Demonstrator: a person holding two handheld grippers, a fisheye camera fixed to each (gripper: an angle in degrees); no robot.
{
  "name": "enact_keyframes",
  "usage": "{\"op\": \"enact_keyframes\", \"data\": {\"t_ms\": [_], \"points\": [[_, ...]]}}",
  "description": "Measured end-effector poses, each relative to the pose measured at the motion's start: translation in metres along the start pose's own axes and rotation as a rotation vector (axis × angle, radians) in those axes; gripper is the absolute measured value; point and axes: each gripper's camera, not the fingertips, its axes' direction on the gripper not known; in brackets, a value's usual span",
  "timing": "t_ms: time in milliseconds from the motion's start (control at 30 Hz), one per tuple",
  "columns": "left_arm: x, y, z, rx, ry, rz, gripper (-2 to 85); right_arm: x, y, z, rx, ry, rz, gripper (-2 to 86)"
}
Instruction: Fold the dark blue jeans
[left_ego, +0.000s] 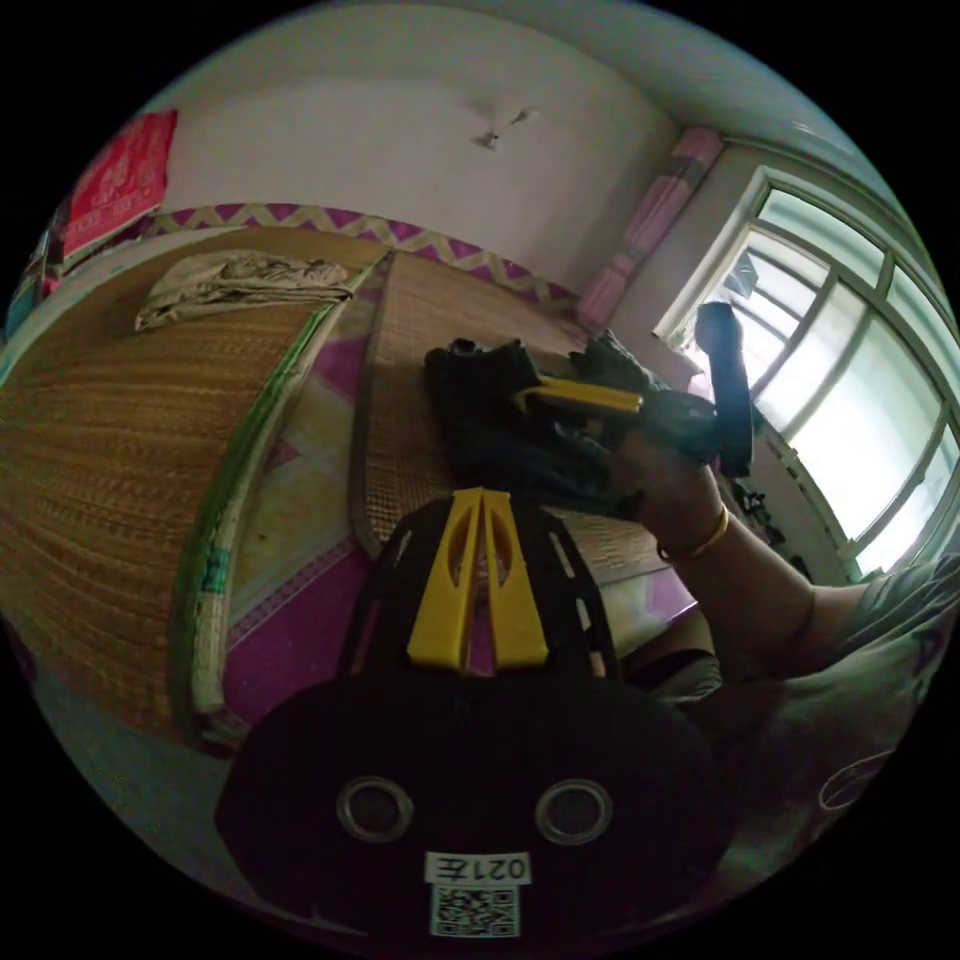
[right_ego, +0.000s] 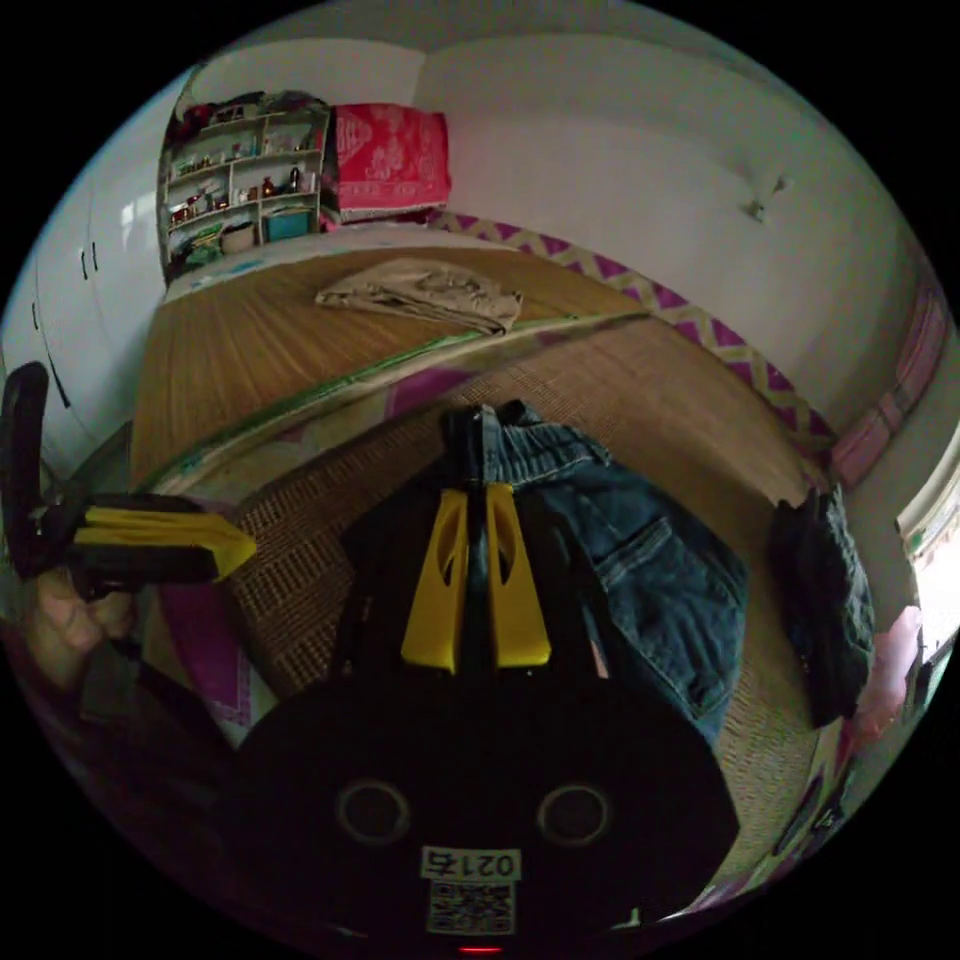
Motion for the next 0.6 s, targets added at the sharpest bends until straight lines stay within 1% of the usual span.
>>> {"op": "enact_keyframes", "data": {"t_ms": [33, 100, 133, 200, 233, 333, 400, 433, 467, 500, 533, 600], "points": [[-0.005, -0.002, 0.001, 0.001, 0.007, -0.005, -1.0, -0.003, -0.001, 0.001, 0.0, 0.014, -0.019, 1.4], [-0.019, -0.013, 0.009, 0.011, 0.044, -0.01, -1.0, -0.024, 0.0, 0.025, -0.087, 0.042, -0.143, 1.9], [-0.021, -0.017, 0.011, 0.014, 0.055, -0.004, -1.0, -0.029, 0.002, 0.032, -0.105, 0.042, -0.171, 2.0], [-0.028, -0.031, 0.017, 0.045, 0.081, 0.024, -1.0, -0.036, 0.011, 0.038, -0.073, 0.073, -0.207, 2.9], [-0.03, -0.035, 0.019, 0.051, 0.079, 0.022, -1.0, -0.034, 0.012, 0.038, -0.072, 0.063, -0.207, 3.2], [-0.05, -0.057, 0.029, 0.054, 0.045, -0.045, -0.9, -0.013, 0.018, 0.039, -0.056, -0.05, -0.178, 5.9], [-0.072, -0.077, 0.041, 0.017, 0.047, -0.095, -0.8, 0.03, 0.022, 0.029, -0.076, -0.289, -0.081, 10.7], [-0.079, -0.082, 0.045, 0.005, 0.053, -0.104, -0.8, 0.045, 0.024, 0.023, -0.072, -0.349, -0.04, 12.1], [-0.092, -0.091, 0.053, -0.018, 0.078, -0.123, -0.6, 0.077, 0.03, 0.011, -0.046, -0.407, 0.054, 13.4], [-0.108, -0.099, 0.062, -0.043, 0.108, -0.144, -0.3, 0.113, 0.041, -0.003, 0.002, -0.402, 0.147, 14.6], [-0.116, -0.104, 0.067, -0.054, 0.12, -0.16, -0.1, 0.131, 0.047, -0.01, 0.022, -0.382, 0.195, 15.1], [-0.146, -0.121, 0.088, -0.092, 0.145, -0.202, 2.7, 0.202, 0.072, -0.025, 0.056, -0.324, 0.387, 16.5]]}}
